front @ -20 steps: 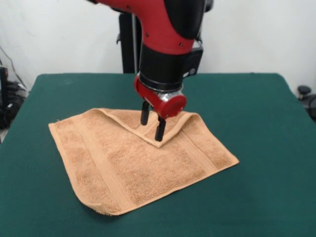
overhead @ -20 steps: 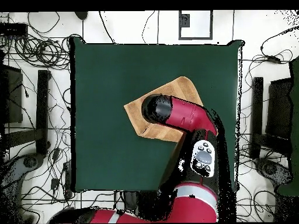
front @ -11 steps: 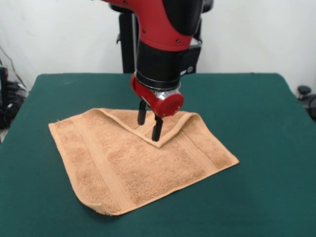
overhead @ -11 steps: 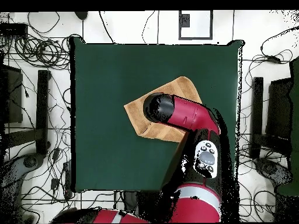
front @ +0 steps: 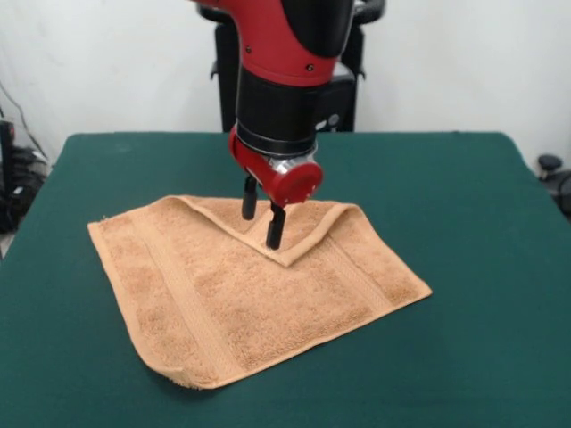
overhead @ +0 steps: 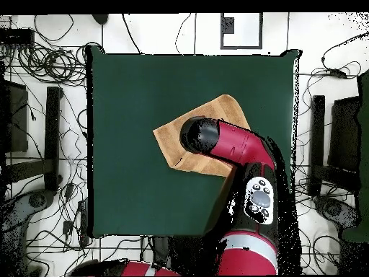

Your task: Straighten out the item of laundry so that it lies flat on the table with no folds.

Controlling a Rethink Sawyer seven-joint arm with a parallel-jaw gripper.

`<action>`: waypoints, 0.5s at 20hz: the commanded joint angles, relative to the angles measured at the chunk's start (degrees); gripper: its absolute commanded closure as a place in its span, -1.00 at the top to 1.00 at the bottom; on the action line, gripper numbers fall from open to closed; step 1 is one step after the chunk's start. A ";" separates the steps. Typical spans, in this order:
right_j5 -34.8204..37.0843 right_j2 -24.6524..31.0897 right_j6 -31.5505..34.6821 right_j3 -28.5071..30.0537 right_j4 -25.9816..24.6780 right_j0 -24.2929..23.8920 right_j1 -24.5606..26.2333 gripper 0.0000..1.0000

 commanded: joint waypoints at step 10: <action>-2.60 6.96 6.88 10.48 1.79 2.41 1.31 1.00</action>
